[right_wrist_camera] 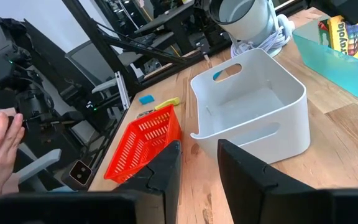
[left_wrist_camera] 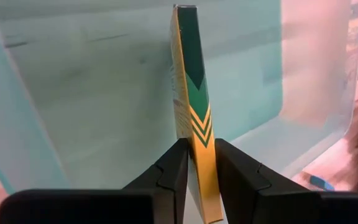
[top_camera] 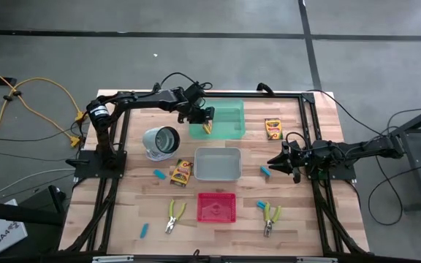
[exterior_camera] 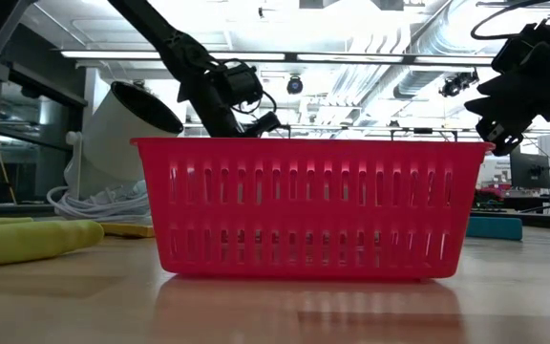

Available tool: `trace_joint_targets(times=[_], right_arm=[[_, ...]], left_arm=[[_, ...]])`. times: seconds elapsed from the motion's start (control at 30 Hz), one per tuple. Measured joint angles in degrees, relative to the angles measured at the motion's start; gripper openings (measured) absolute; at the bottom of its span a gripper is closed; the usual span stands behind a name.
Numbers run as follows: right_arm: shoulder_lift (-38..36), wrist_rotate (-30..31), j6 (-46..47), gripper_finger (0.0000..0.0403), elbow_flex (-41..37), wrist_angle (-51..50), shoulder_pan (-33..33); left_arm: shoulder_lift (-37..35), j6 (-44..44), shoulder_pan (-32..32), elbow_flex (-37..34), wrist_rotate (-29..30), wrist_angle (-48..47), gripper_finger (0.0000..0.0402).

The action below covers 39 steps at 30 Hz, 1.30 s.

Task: Pick & Place School Supplies
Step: Put the bottom yellow crayon box into the green bin

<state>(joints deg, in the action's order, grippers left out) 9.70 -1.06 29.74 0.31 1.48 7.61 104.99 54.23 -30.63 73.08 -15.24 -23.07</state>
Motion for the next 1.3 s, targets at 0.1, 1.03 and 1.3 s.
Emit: trace_joint_targets(times=[0.1,1.03,1.3], right_arm=[[0.00,0.00,0.00,0.0097,-0.01,0.00,0.00],[-0.01,0.01,-0.01,0.0097,-0.01,0.00,0.00],[-0.01,0.01,-0.01,0.0097,0.01,0.00,0.01]], left_arm=[[0.00,-0.59,0.00,0.00,-0.51,0.00,0.0075],[0.00,-0.74,-1.40,0.00,0.13,-3.34,0.0076],[0.00,-1.13,-1.51,0.00,2.03,-4.53,0.0077]])
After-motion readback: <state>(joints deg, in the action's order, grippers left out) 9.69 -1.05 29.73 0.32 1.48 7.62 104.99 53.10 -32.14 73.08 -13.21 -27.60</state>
